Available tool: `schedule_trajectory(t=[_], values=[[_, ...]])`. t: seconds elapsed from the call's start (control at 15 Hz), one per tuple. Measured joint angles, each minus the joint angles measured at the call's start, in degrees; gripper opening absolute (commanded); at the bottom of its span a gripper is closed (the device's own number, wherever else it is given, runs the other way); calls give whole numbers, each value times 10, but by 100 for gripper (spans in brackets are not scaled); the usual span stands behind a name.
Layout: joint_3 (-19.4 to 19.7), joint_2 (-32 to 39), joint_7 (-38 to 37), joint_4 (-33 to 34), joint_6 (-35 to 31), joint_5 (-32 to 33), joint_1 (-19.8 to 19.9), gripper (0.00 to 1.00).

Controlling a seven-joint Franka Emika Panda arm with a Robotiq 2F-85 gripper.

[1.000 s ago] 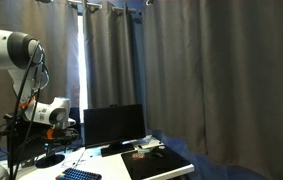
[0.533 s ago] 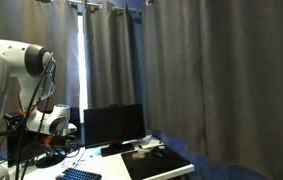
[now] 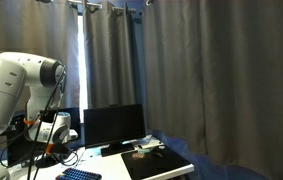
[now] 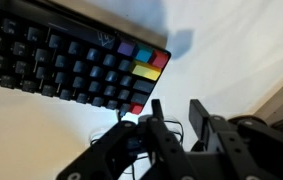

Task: Press one black key on the left side of the keyboard

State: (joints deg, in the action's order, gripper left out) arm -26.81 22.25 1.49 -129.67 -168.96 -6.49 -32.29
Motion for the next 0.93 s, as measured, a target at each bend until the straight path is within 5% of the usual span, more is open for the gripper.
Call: schedule_trajectory(t=[0.93], values=[[15,109,6,89,-14,61,-10,0]])
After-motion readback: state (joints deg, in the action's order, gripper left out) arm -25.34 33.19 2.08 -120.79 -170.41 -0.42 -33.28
